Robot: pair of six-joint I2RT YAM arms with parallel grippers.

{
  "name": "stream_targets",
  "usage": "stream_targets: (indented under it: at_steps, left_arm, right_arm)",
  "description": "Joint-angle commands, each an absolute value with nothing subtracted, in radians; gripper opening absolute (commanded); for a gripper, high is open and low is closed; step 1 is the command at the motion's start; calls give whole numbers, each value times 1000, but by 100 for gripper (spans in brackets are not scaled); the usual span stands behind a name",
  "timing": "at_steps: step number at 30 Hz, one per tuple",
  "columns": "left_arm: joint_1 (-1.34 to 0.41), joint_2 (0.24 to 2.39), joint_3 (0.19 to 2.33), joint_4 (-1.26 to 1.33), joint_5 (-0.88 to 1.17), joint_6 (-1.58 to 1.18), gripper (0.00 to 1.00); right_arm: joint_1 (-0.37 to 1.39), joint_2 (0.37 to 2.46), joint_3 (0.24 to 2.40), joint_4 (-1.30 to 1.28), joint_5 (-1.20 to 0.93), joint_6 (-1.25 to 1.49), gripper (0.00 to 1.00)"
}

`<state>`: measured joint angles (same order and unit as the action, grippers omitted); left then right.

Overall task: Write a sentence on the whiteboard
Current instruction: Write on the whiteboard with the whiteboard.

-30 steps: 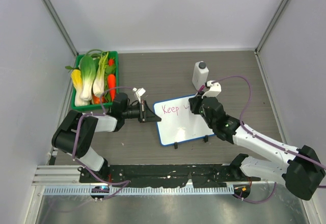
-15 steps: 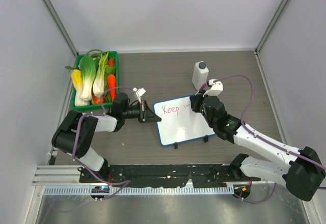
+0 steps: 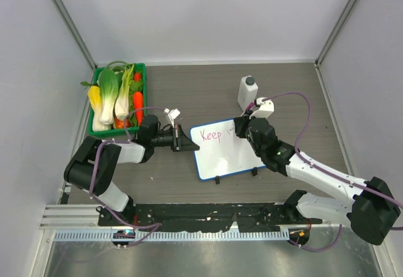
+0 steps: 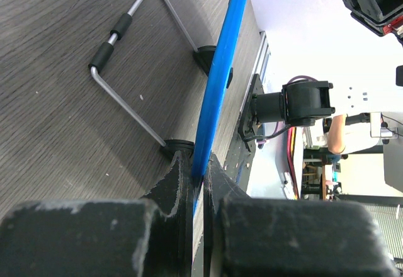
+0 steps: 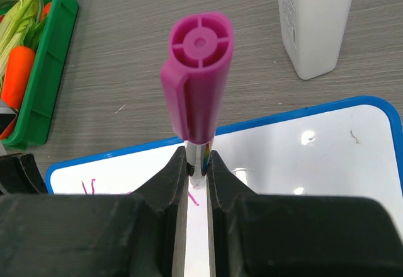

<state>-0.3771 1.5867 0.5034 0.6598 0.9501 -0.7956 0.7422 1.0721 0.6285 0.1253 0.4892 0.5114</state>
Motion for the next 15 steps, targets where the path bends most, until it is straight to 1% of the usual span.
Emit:
stream_targets:
  at_steps: [1,15]
  left_arm:
    - [-393,1582,505,575,913,-761,0]
    - [-394,1580,508,578,911,-762,0]
  right_arm:
    - [739,1072,640,158,523,523,1]
    - [739,1052,604,121,492,537,2]
